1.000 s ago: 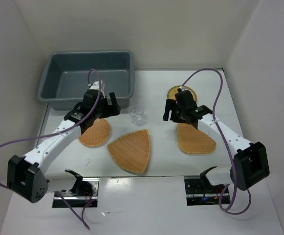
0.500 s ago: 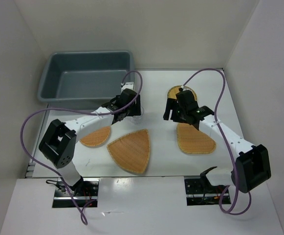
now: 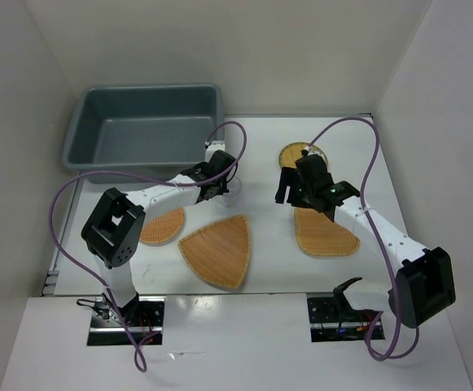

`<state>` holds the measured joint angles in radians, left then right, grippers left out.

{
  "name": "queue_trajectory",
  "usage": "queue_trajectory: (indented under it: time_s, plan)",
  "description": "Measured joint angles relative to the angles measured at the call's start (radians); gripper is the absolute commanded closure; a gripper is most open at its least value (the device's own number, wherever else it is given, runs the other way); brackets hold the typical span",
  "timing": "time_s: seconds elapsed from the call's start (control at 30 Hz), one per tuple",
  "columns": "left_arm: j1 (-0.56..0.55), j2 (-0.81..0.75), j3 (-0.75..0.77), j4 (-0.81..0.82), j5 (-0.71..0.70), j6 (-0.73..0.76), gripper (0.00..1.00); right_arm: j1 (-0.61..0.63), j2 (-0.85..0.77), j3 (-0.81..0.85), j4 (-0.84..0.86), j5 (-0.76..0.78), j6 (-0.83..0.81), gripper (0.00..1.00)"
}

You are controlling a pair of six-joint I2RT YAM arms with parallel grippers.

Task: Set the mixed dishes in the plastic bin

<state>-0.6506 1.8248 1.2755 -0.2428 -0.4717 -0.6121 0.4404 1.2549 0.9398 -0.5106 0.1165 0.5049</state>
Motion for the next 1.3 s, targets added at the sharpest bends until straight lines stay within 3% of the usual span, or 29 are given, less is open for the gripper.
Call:
queue_trajectory:
  time_s: [0.2, 0.33, 0.5, 0.63, 0.87, 1.07, 1.3]
  plan:
    - [-0.005, -0.003, 0.004, -0.008, 0.033, 0.006, 1.0, 0.0, -0.009, 0.0, 0.0, 0.001, 0.0, 0.18]
    - [-0.058, -0.006, 0.058, -0.082, 0.143, 0.036, 1.0, 0.0, -0.009, 0.0, 0.0, 0.003, 0.0, 0.18]
    - [-0.18, -0.039, 0.23, -0.18, 0.242, 0.083, 1.0, -0.001, -0.01, -0.001, -0.004, 0.019, 0.006, 0.18]
    - [-0.164, -0.101, 0.416, -0.22, 0.182, 0.138, 1.0, -0.011, -0.026, -0.013, -0.003, 0.017, 0.024, 0.18]
    - [0.012, -0.157, 0.566, -0.158, 0.079, 0.222, 1.0, -0.011, -0.098, -0.04, 0.0, 0.004, 0.054, 0.18]
    - [0.272, -0.056, 0.524, -0.155, 0.068, 0.242, 1.0, -0.011, -0.146, -0.099, -0.007, 0.002, 0.079, 0.19]
    - [0.399, 0.089, 0.422, -0.148, 0.121, 0.229, 1.0, -0.011, -0.157, -0.107, -0.007, 0.003, 0.082, 0.19]
